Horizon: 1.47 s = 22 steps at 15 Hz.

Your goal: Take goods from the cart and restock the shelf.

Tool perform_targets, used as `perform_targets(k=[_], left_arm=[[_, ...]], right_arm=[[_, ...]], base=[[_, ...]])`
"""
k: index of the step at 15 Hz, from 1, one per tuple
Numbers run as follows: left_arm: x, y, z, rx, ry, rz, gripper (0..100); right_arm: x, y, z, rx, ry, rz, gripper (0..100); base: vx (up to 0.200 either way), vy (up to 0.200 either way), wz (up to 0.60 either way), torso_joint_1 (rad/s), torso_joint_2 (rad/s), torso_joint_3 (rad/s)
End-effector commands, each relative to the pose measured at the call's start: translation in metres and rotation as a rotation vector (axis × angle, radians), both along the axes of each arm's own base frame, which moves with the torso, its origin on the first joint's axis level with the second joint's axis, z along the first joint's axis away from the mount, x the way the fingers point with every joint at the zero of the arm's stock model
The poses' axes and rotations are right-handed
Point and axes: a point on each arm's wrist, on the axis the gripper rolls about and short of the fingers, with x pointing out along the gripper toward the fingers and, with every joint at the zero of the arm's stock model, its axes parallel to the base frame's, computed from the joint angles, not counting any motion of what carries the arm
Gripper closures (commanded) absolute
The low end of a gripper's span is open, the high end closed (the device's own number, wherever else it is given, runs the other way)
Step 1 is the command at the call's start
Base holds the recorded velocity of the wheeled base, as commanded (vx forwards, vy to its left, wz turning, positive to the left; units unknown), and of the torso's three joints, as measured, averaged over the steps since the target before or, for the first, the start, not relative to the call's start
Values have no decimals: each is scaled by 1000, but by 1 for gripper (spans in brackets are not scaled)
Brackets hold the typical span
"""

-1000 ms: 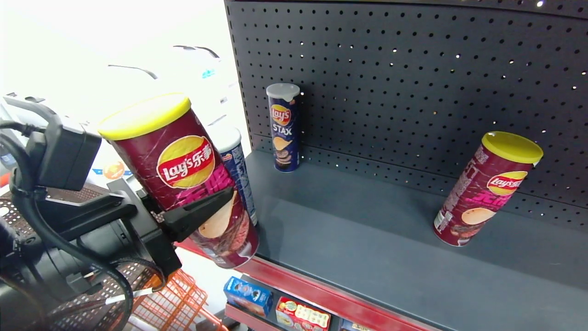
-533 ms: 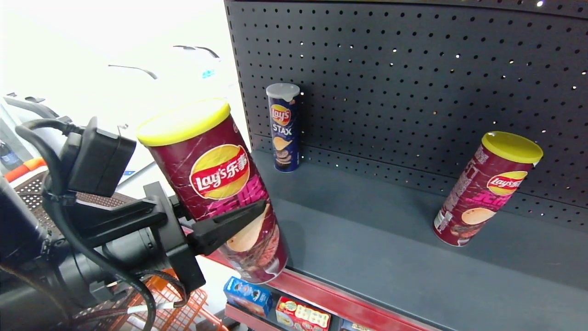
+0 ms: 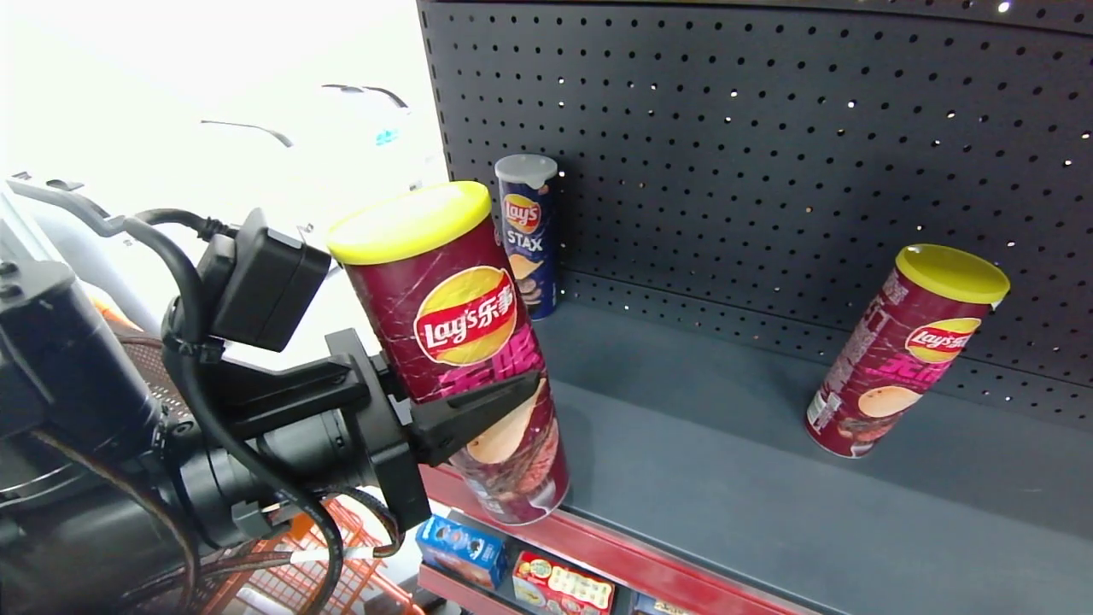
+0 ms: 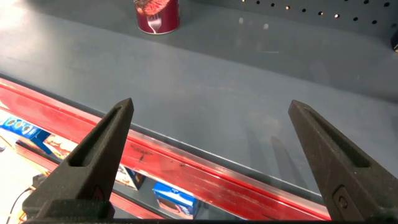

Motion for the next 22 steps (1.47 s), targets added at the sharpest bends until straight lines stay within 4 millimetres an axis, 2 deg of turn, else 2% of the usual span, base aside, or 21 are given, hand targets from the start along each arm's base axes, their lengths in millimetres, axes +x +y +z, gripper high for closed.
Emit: perform_targets(k=[1, 12, 16, 20, 22], left_arm=[[2, -2, -2, 5, 6, -7, 100], [2, -2, -6, 17, 20, -18, 100], [-1, -2, -11, 29, 33, -85, 100], [-7, 0, -26, 59, 79, -162, 100], [-7, -3, -24, 57, 75, -173, 100]], right_arm=[[0, 0, 0, 0, 1, 2, 0], [0, 0, 0, 0, 1, 1, 0], [0, 0, 0, 0, 1, 1, 0], [0, 0, 0, 0, 1, 2, 0], [0, 0, 0, 0, 1, 2, 0]], base=[[0, 0, 0, 0, 0, 0], [0, 0, 0, 0, 0, 0], [0, 0, 0, 0, 0, 0], [0, 0, 0, 0, 0, 0], [0, 0, 0, 0, 0, 0]])
